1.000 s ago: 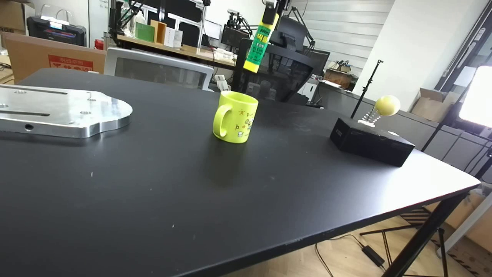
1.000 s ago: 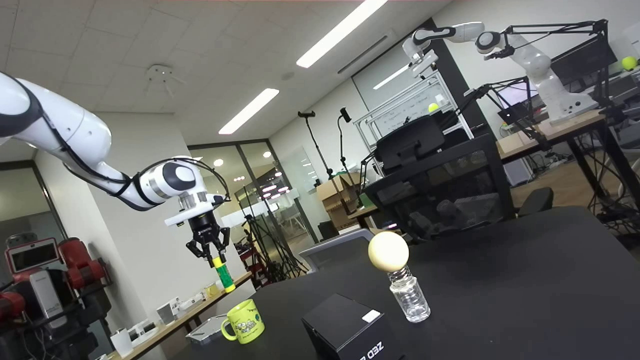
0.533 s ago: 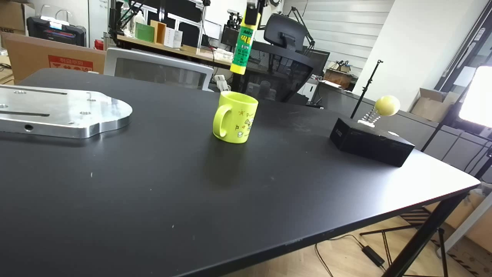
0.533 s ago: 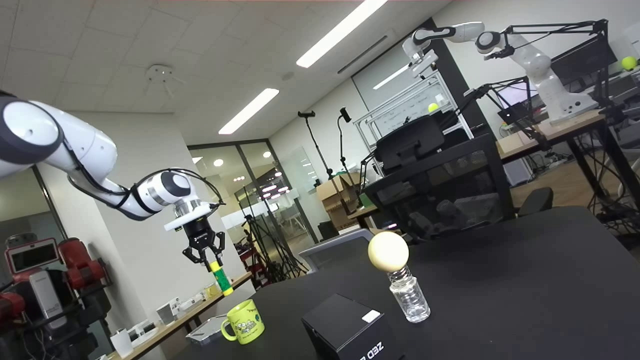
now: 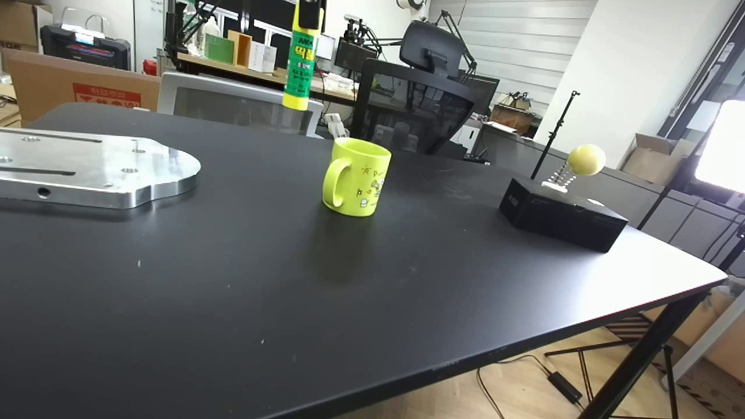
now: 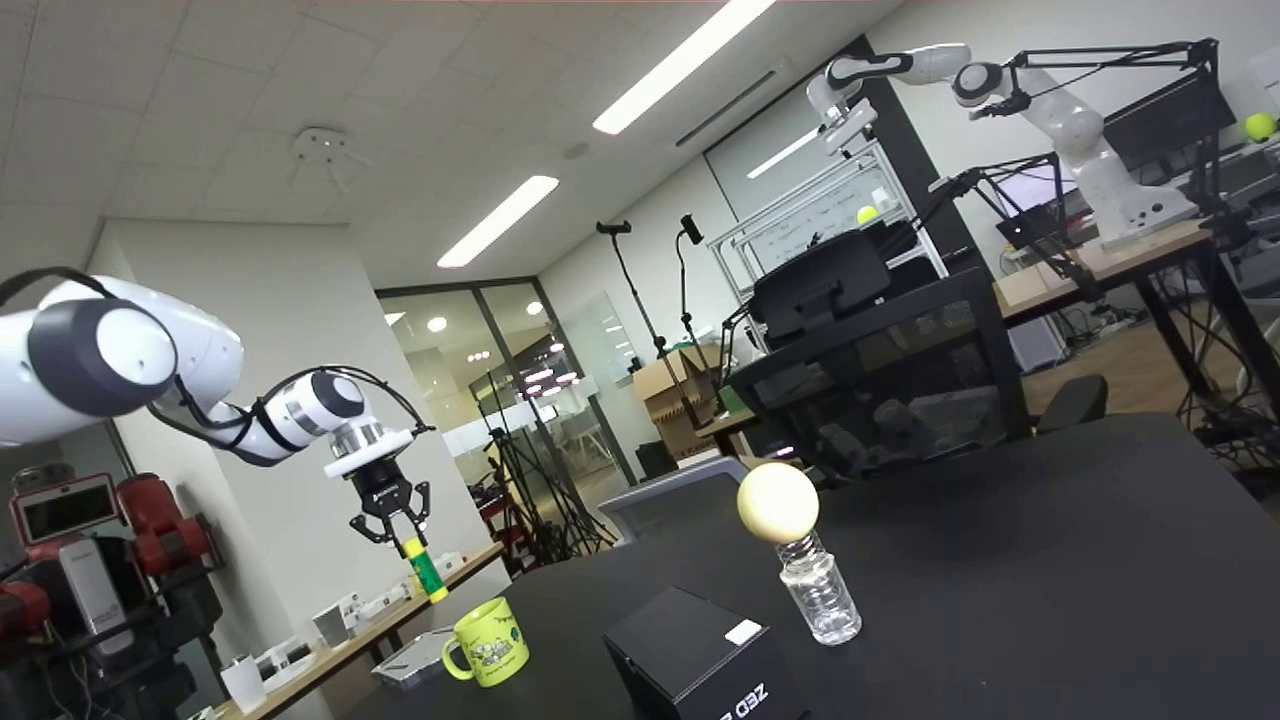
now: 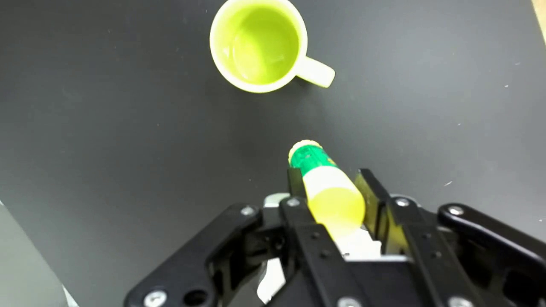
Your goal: Remove the glue from the mug, put the glue in the mug, remove the glue from the mug and put it on top of the black box
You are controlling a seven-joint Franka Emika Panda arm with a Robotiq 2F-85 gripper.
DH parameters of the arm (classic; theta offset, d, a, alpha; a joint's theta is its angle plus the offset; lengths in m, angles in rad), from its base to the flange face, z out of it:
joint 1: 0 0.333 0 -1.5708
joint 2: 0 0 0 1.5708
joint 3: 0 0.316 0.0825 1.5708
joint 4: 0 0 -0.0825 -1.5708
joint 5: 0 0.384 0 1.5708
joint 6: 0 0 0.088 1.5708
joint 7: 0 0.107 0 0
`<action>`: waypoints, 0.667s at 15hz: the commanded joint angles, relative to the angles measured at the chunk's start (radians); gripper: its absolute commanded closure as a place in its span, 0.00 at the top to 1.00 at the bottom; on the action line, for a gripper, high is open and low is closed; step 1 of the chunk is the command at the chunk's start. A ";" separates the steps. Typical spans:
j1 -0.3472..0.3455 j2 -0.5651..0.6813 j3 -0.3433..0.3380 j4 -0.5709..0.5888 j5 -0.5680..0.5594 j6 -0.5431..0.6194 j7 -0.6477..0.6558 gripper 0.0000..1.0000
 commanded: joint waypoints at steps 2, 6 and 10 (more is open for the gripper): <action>0.041 0.166 0.000 0.283 -0.005 -0.077 -0.122 0.09; 0.038 0.158 0.000 0.247 0.001 -0.074 -0.146 0.34; 0.046 0.209 0.000 0.331 0.001 -0.112 -0.175 0.34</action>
